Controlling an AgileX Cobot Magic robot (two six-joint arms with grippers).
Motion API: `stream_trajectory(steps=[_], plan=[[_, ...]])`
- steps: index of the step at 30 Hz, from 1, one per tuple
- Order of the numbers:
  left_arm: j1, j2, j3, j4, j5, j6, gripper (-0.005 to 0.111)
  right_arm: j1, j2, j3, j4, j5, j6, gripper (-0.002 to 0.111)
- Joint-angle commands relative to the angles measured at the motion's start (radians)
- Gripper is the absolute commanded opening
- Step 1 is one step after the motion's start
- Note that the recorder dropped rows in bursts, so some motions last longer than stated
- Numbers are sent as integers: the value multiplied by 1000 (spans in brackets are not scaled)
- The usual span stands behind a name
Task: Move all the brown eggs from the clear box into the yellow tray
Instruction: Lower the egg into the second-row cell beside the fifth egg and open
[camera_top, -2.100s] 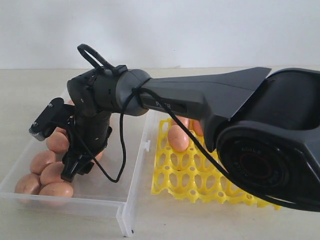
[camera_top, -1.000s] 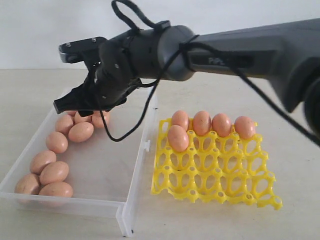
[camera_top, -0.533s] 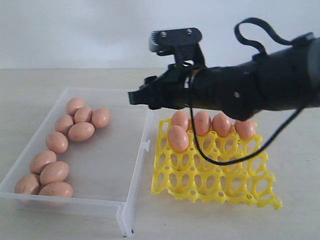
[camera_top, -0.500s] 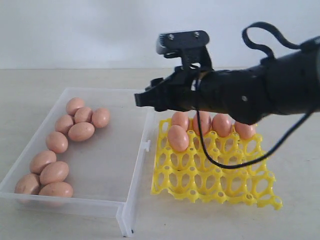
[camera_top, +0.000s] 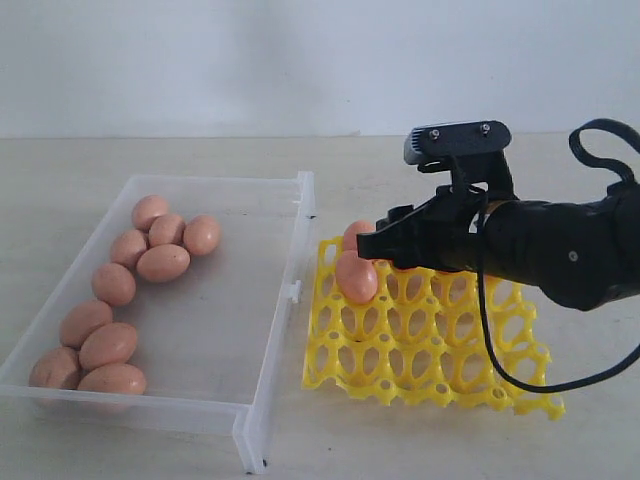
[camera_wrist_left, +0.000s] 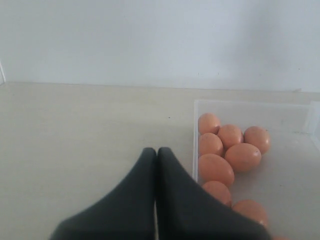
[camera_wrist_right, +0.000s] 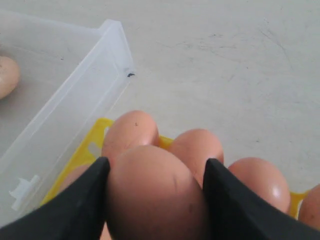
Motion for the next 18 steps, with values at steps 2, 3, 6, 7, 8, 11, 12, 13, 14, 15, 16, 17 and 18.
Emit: stream_trajectory(steps=[2, 3, 6, 7, 8, 11, 12, 13, 14, 15, 16, 17, 18], plan=[[1, 3, -4, -5, 0, 1, -4, -7, -13, 7, 6, -13, 15, 0], [1, 3, -4, -5, 0, 1, -4, -7, -13, 7, 6, -9, 27, 0], [1, 3, -4, -5, 0, 1, -4, -5, -13, 7, 6, -9, 53, 0], [1, 3, -4, -5, 0, 1, -4, -5, -13, 7, 6, -9, 55, 0], [1, 3, -4, -5, 0, 1, -4, -3, -13, 7, 6, -9, 59, 0], [1, 3, -4, -5, 0, 1, -4, 9, -9, 7, 6, -1, 62, 0], [1, 3, -4, -5, 0, 1, -4, 14, -3, 7, 6, -1, 62, 0], [1, 3, -4, -5, 0, 1, -4, 18, 3, 7, 6, -1, 62, 0], [1, 3, -4, -5, 0, 1, -4, 22, 10, 7, 6, -3, 62, 0], [1, 3, -4, -5, 0, 1, -4, 22, 14, 7, 6, -3, 70, 0], [1, 3, -4, -5, 0, 1, -4, 22, 21, 7, 6, -3, 80, 0], [1, 3, -4, -5, 0, 1, -4, 22, 24, 7, 6, -3, 85, 0], [1, 3, -4, -5, 0, 1, -4, 22, 33, 7, 6, -1, 88, 0]])
